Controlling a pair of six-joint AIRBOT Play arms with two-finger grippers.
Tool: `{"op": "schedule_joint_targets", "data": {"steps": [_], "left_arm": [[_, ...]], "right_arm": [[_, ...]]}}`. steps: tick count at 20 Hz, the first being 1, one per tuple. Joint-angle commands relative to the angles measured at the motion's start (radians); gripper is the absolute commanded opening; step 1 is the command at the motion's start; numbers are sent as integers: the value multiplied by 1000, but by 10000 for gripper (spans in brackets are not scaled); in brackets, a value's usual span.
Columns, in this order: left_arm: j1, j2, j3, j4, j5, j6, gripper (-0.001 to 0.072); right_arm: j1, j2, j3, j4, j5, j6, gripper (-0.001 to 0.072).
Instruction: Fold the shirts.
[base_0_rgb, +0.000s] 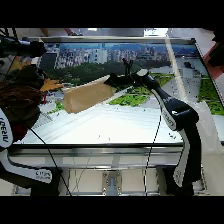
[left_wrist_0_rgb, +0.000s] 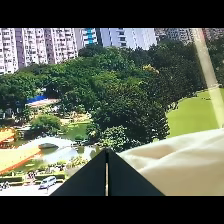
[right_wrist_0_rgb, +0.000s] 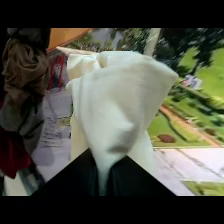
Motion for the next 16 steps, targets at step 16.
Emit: {"op": "schedule_joint_targets", "data": {"steps": [16], "left_arm": [[-3,0,1,-191,-63,-12,13]], "right_arm": [[-891,686,-491,-1300,666,221,27]]}}
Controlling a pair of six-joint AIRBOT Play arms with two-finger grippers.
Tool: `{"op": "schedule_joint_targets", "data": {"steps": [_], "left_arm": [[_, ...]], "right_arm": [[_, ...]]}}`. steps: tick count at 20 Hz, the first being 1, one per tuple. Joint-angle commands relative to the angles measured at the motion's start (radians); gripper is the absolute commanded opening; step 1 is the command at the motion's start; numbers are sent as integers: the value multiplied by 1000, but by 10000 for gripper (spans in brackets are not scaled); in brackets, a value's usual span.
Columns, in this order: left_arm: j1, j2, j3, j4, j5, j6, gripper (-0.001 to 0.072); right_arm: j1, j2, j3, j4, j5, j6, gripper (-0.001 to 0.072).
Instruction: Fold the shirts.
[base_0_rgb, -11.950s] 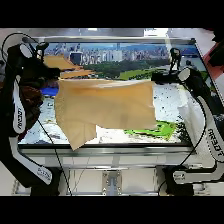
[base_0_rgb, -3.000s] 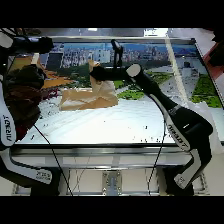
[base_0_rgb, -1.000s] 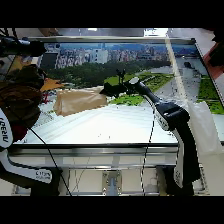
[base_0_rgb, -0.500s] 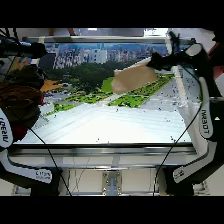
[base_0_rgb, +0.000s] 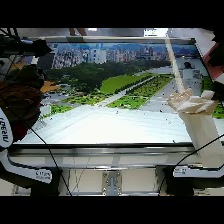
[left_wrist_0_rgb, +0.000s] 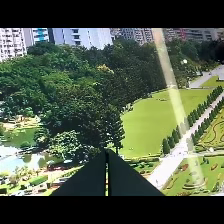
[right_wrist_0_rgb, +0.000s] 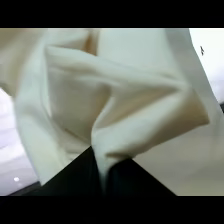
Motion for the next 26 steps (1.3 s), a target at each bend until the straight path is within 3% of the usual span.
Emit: {"op": "schedule_joint_targets", "data": {"steps": [1,7,8,10,15,17,18,20,22,23,26], "left_arm": [[-3,0,1,-37,-25,-1,13],[-21,0,1,-38,-25,-27,13],[-22,0,1,-39,-25,-35,13],[-23,0,1,-42,-25,-49,13],[-22,0,1,-42,-37,-53,13],[-22,0,1,-41,-41,-71,14],[-22,0,1,-42,-41,-72,14],[-22,0,1,-42,-44,-79,14],[-22,0,1,-42,-55,-98,14],[-22,0,1,-41,-64,-98,14],[-22,0,1,-41,-98,-98,14]], "right_arm": [[-129,91,-313,-214,-8,-3,28],[-334,148,-775,-237,-306,24,33],[-345,148,-810,-229,-349,21,88],[-342,148,-841,-230,-388,21,363],[-327,298,-707,-168,-356,-15,389],[-312,424,-601,41,-426,-71,389],[-305,488,-562,243,-498,-127,389],[-274,586,-538,746,-629,-348,387],[-186,605,-541,1106,-647,-527,385],[-119,591,-546,1160,-647,-537,385],[159,488,-589,1101,-680,-544,385]]}}
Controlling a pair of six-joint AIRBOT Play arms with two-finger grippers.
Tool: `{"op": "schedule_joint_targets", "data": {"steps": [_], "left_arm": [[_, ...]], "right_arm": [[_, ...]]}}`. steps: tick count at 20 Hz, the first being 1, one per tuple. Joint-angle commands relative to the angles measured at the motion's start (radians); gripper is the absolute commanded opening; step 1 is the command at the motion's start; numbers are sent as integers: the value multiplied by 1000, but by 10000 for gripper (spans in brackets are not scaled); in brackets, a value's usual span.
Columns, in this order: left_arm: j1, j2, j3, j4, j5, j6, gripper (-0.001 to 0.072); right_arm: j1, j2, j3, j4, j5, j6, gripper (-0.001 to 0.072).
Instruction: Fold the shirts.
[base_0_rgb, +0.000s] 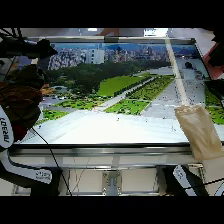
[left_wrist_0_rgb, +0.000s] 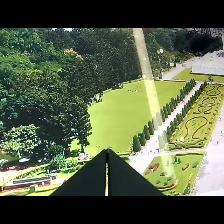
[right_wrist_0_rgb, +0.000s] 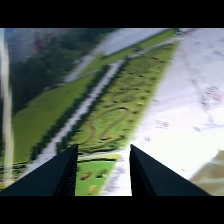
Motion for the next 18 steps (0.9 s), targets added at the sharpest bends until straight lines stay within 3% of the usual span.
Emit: {"op": "schedule_joint_targets", "data": {"steps": [1,4,7,13,18], "left_arm": [[-1,0,1,1,-53,-8,14],[0,0,1,1,-161,-6,14],[0,0,1,0,-176,-6,14],[0,0,1,0,-176,-6,14],[0,0,1,0,-176,-6,14]], "right_arm": [[283,-87,-37,146,-94,-95,386],[473,-246,-60,130,-171,-64,385],[580,-350,-60,132,-166,-58,386],[753,-372,-60,100,-113,80,380],[837,-372,-60,102,-114,86,380]]}}
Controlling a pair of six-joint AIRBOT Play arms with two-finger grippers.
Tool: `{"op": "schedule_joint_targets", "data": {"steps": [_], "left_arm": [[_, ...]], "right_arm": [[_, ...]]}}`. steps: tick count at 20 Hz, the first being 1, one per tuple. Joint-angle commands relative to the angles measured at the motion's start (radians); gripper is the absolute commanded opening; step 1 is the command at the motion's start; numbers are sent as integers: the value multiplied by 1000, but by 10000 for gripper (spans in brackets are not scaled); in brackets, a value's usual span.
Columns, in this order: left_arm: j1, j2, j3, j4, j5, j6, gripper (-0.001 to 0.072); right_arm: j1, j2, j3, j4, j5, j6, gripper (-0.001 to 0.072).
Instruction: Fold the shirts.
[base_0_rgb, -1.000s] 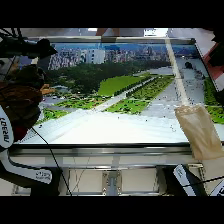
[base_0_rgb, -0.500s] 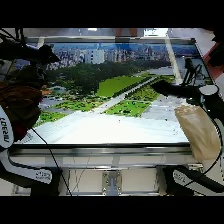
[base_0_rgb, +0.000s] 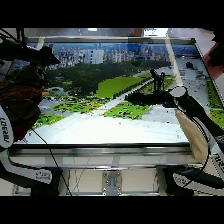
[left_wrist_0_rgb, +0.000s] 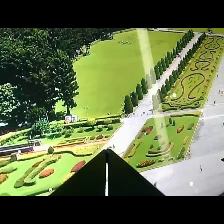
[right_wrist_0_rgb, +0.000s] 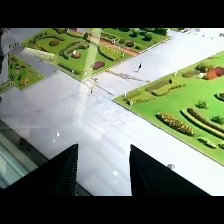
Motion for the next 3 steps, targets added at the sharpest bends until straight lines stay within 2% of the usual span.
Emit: {"op": "schedule_joint_targets", "data": {"steps": [1,3], "left_arm": [[0,0,1,0,-2,1,14],[0,0,1,0,-2,0,14]], "right_arm": [[51,-3,0,0,5,19,380],[51,-3,0,-1,3,20,380]]}}
